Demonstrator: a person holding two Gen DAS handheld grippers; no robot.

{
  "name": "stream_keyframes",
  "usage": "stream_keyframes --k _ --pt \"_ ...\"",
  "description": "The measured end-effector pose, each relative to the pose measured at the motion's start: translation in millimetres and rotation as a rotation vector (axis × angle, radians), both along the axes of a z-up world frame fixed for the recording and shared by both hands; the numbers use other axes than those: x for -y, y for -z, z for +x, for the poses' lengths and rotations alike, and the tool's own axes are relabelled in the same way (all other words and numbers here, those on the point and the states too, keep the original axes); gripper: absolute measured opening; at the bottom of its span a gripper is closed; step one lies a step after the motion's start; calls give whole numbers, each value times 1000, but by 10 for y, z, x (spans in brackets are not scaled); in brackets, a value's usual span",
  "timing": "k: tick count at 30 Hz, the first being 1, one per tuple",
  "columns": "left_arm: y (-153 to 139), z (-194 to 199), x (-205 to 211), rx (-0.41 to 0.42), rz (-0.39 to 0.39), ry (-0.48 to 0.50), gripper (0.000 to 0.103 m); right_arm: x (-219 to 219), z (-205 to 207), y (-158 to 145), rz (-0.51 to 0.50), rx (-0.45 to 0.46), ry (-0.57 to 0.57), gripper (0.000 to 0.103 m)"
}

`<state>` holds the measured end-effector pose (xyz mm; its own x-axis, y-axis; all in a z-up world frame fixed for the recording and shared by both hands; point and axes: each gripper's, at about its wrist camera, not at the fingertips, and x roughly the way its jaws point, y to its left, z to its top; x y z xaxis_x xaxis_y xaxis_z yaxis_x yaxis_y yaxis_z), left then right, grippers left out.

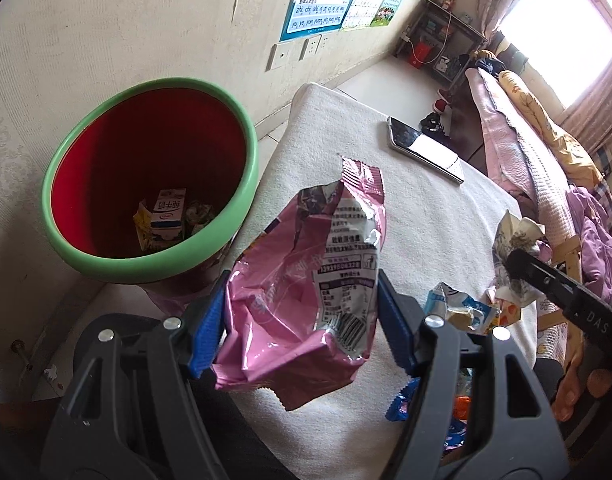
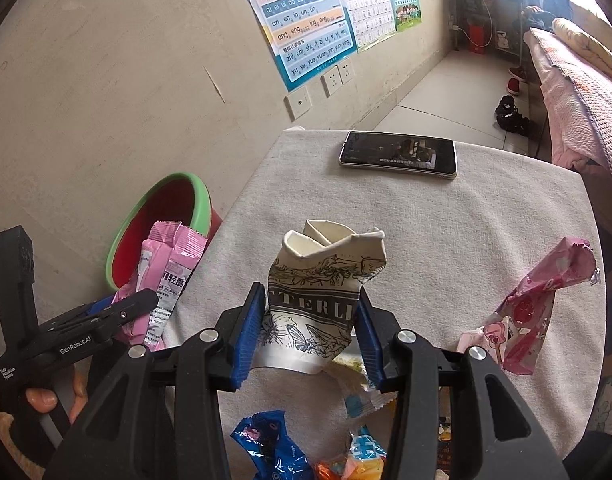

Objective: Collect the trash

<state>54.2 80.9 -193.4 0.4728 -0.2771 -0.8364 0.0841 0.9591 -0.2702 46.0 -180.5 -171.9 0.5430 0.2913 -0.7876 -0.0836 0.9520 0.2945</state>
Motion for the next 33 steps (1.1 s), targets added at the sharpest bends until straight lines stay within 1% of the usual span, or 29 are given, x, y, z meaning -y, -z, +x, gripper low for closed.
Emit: stream_keyframes --k 13,21,26,33 --pt "-81 96 -270 30 28 -74 66 -325 105 -48 17 13 -74 43" --pt "-81 149 -402 40 44 -113 66 -559 179 25 23 -10 -121 43" --pt "-87 175 -456 47 52 -129 66 -701 217 82 9 -17 -162 43" --pt "-61 169 -548 46 59 -152 66 -788 247 122 -4 -21 -184 43"
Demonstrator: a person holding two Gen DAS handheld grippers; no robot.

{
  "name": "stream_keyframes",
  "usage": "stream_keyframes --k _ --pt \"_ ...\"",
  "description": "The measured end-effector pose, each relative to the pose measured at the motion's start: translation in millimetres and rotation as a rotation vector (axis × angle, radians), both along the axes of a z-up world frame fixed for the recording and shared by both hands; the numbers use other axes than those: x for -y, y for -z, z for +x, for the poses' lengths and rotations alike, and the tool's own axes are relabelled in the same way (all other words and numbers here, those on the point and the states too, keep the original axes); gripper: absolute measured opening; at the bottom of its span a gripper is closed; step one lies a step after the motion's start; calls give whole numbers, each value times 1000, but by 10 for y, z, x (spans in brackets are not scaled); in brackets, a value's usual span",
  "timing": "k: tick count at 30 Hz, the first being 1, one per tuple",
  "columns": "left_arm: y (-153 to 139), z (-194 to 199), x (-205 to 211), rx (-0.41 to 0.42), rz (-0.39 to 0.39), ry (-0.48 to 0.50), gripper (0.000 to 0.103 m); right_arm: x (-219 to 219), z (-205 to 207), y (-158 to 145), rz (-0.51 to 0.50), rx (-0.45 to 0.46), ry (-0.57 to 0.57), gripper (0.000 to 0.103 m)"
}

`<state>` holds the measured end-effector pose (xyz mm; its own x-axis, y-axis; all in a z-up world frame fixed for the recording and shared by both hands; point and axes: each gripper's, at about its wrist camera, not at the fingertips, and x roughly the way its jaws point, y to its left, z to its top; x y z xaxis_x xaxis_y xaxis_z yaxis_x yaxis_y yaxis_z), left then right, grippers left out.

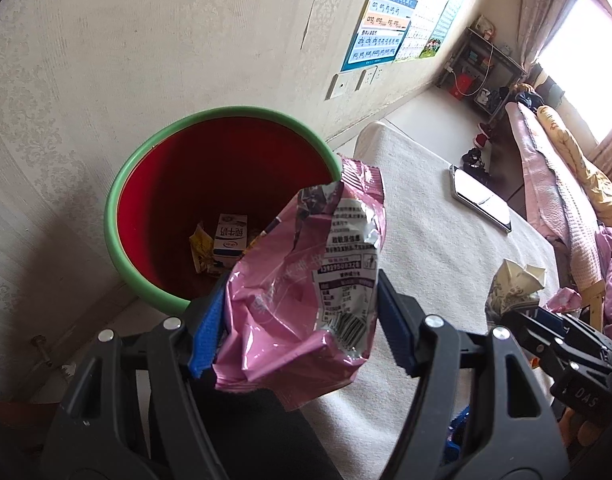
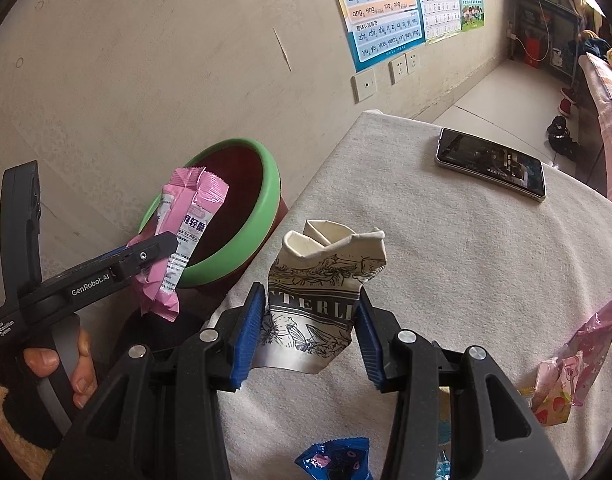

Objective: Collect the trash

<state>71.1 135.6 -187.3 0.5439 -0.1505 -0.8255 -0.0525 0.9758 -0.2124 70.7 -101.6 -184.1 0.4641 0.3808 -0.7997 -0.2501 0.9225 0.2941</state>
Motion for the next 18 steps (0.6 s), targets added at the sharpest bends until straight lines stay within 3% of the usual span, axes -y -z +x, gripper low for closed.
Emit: stream_keyframes --k 18 --pt "39 99 -194 -14 -6 -53 66 -270 223 -75 -4 27 -53 43"
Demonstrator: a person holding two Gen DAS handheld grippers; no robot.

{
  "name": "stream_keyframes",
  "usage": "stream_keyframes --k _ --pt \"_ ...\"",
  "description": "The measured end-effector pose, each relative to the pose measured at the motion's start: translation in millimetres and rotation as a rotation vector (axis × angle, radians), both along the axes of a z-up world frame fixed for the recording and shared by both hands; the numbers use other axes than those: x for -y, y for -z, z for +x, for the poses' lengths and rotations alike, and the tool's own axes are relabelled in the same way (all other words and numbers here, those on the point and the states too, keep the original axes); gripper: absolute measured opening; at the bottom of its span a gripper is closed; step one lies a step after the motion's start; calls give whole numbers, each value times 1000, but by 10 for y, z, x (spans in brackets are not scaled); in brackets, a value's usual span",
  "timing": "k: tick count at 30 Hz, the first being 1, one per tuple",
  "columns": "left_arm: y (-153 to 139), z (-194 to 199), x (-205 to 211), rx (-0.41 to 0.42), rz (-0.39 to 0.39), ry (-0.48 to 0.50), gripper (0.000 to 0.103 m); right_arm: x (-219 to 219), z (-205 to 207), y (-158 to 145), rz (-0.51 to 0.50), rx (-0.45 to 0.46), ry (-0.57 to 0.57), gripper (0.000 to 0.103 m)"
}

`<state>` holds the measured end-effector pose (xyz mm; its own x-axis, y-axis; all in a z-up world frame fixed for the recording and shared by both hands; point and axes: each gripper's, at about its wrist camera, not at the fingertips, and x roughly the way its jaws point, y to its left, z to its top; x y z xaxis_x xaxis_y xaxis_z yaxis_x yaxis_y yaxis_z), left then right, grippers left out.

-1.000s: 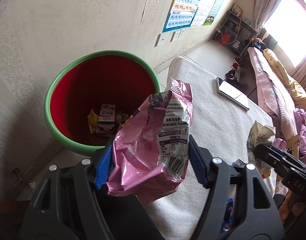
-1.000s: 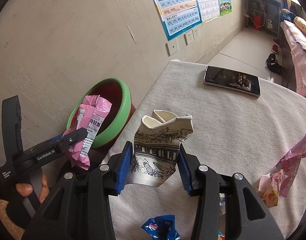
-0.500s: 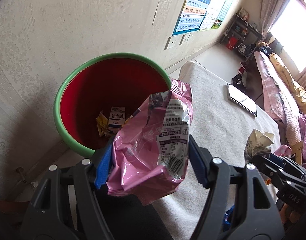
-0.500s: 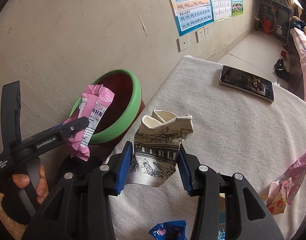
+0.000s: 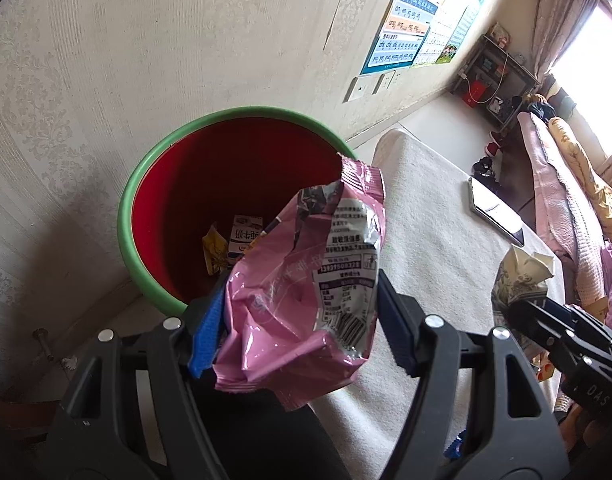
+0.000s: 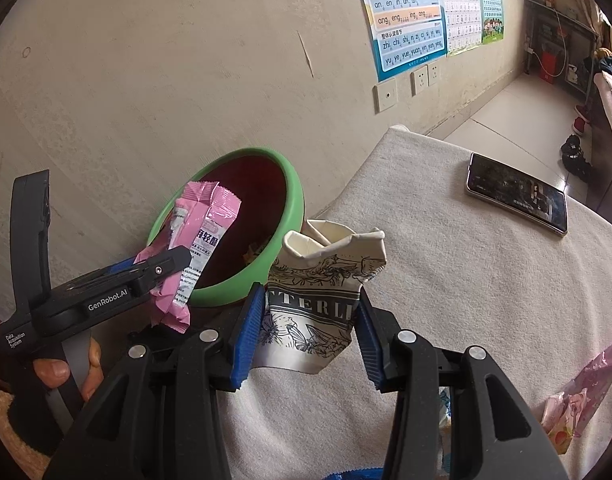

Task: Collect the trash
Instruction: 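Drop the pink wrapper into the red bucket while the right tool drops the crumpled paper cup there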

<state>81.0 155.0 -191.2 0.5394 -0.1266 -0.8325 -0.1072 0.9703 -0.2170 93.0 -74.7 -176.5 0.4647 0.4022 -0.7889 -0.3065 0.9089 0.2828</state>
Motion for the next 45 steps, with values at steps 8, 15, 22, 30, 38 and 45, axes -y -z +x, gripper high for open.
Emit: stream_keyframes --k 8,15,22,30,38,45 --pt "-15 16 -82 -1 11 -25 66 -189 135 -16 -7 9 -33 43" --pt "41 63 -110 -25 15 -42 66 -321 209 21 -9 -3 -60 43" --pt "88 155 -137 -38 20 -55 66 -397 277 68 -10 -13 -75 43" --pt "119 289 -124 -41 23 -56 66 -389 304 128 -12 -27 -72 43" --pt "131 351 -137 -39 34 -64 66 -445 333 105 -11 -14 -79 43" --pt "147 292 -228 -33 40 -141 74 -689 431 -55 8 39 -126 44"
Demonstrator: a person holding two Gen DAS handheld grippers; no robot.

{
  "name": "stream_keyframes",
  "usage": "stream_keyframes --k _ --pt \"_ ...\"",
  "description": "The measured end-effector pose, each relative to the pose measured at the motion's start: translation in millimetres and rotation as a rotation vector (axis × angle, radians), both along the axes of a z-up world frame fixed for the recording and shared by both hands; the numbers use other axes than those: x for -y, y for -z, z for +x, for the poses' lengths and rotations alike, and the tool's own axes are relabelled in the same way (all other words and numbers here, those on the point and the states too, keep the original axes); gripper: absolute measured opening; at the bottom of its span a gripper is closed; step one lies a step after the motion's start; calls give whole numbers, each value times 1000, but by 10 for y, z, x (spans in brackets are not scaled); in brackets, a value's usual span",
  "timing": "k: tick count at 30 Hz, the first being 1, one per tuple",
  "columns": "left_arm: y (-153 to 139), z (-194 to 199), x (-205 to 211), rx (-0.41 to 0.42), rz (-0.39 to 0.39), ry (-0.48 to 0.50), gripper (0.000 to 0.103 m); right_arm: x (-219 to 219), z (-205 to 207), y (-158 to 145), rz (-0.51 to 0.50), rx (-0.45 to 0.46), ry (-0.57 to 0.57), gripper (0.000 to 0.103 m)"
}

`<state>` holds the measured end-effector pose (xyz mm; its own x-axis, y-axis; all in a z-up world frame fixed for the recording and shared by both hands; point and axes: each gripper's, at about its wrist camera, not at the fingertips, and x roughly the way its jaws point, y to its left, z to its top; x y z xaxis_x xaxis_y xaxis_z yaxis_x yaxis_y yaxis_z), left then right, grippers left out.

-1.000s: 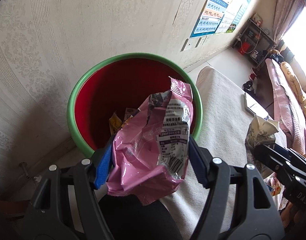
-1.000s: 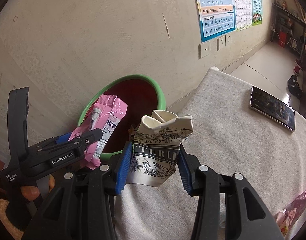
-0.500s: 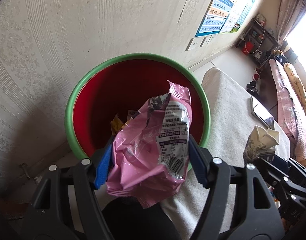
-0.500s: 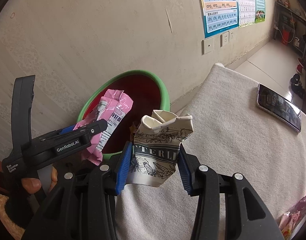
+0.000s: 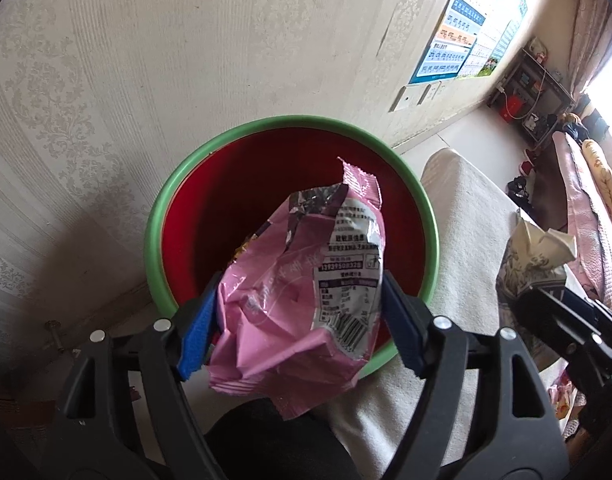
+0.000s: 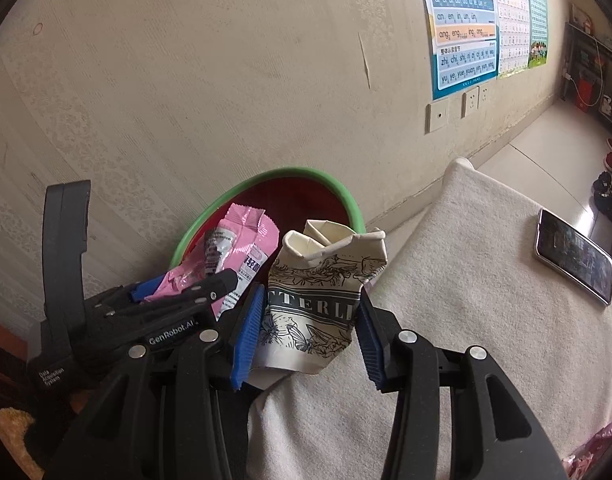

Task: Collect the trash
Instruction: 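Drop the pink wrapper into the red bucket while the right tool drops the crumpled paper cup there, then grasp the blue Oreo wrapper with the left tool while the right tool grasps a white-blue wrapper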

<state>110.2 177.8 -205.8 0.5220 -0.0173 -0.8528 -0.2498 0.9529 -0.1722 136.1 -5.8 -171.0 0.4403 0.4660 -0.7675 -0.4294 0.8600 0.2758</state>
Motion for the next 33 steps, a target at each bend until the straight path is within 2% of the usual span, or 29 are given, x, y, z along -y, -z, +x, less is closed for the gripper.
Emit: stream_keyframes --k 1,2,3,9,12,15,18,21,24,26,28,33 --pt "1 -18 -28 1 -3 -16 76 -32 16 -20 3 6 -5 46" --pt "1 -36 -57 2 -9 -27 77 -50 29 -38 8 11 -4 56" --pt "-1 -57 -77 2 -15 -34 77 -48 37 -60 19 17 0 58" --pt "-57 -155 -75 15 -14 -25 77 131 -46 -117 49 11 18 58" --pt "-108 -228 58 26 -17 30 77 359 -161 -108 34 6 28 58" --pt "-133 -311 300 22 -30 133 77 668 -275 -95 1 -1 57 58" --pt "-54 -422 642 -30 -62 280 77 1044 -361 -22 -43 -29 110 58" --pt "66 -595 1031 -104 -107 438 77 1442 -433 100 -84 -79 170 58" --pt "227 -791 1422 -205 -185 591 77 1771 -483 220 -114 -128 220 58" --pt "350 -930 1660 -267 -218 663 77 1941 -514 320 -144 -164 239 58" --pt "461 -1049 1887 -333 -213 730 77 2052 -528 444 -179 -217 233 60" --pt "592 -1239 2226 -409 -176 843 77 2124 -620 677 -200 -300 193 61"
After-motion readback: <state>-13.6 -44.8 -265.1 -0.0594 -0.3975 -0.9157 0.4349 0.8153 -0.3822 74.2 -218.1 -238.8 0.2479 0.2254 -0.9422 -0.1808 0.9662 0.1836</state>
